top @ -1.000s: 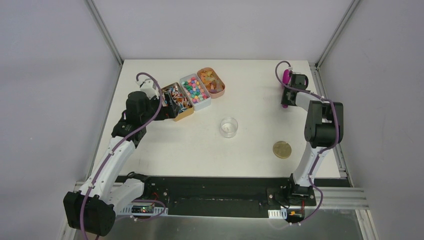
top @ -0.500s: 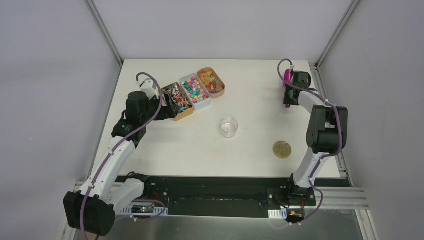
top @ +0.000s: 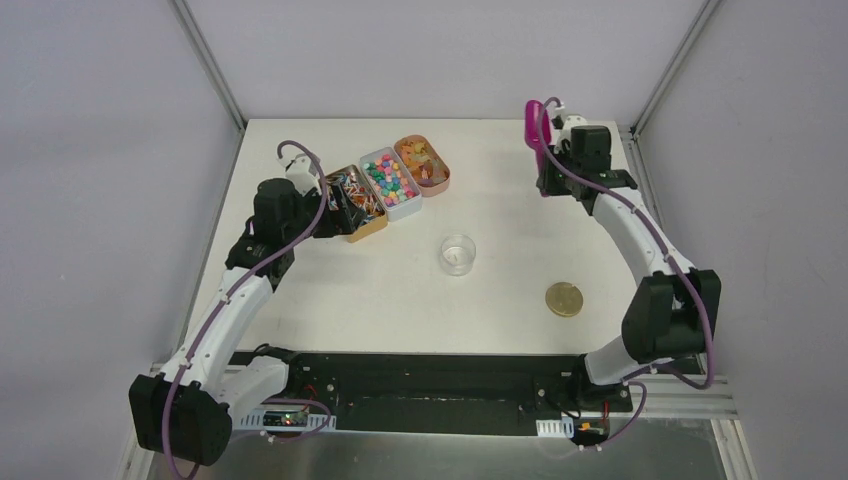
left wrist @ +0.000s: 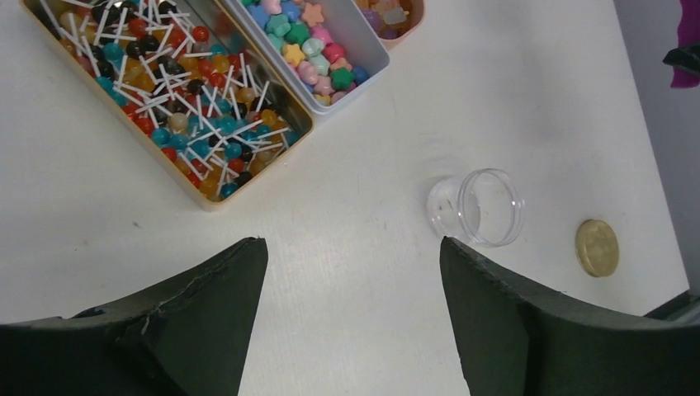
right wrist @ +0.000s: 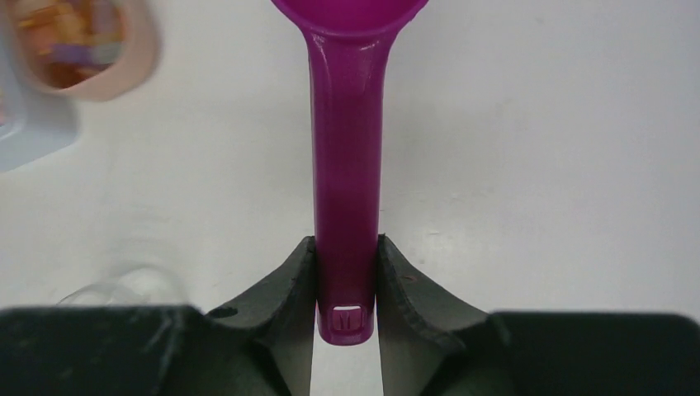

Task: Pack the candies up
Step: Pick up the spatula from the center of the board.

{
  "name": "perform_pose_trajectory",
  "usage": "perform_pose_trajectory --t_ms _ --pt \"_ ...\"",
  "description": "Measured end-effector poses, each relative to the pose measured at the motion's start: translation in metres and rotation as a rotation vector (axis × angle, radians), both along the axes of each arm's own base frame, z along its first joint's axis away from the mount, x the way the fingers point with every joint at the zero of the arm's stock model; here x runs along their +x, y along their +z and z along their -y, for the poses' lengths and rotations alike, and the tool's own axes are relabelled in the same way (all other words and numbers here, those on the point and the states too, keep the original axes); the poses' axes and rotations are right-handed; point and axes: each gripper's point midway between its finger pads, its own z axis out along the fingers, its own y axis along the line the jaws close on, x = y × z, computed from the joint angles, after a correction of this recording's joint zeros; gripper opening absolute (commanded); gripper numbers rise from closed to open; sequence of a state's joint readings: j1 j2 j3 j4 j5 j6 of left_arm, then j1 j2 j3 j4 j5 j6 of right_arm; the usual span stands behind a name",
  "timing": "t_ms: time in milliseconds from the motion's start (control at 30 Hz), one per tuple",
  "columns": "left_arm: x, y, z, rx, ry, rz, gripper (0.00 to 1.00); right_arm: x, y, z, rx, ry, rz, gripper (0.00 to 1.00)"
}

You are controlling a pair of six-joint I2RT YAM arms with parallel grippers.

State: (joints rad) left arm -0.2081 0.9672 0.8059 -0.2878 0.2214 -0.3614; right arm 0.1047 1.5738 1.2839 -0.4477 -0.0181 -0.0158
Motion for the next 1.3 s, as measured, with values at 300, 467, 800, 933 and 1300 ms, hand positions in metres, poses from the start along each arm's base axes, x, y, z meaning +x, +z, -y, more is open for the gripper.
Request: perform_pose_trajectory --t_ms 300,467,800,933,1300 --pt "0.027 0.051 0.036 -0.160 -0.110 0.020 0.77 -0.074 0.045 -0.134 0.136 0.420 0.073 0.00" --pt "0.045 0.088 0.053 -0.223 -0.172 0.062 0.78 -0.112 0.042 -0.177 0.163 0.575 0.035 0.00" --pt "0.053 0.111 0.071 -0.295 -0.257 0.064 0.78 -0.181 0.055 -0.235 0.184 0.805 0.051 0.00" --pt "0.050 0.110 0.073 -0.304 -0.278 0.053 0.74 -0.195 0.054 -0.246 0.173 0.845 0.052 0.00" --pt "0.045 0.107 0.077 -0.312 -0.307 0.030 0.62 -0.195 0.055 -0.247 0.140 0.832 0.073 0.00"
